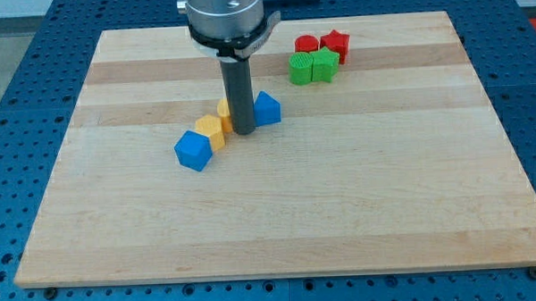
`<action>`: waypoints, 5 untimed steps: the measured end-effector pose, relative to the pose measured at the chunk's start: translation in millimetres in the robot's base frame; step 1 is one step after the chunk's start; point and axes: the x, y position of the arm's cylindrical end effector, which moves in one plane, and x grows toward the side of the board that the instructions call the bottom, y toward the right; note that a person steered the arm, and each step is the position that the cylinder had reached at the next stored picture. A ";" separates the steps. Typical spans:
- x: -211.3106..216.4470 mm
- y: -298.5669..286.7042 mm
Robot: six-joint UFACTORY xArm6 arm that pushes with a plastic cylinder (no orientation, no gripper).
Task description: Push the blue triangle bottom of the green circle
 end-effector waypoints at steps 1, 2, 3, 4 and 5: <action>-3.1 7.8; -7.4 26.3; -19.2 38.9; -15.5 43.5; -11.1 66.2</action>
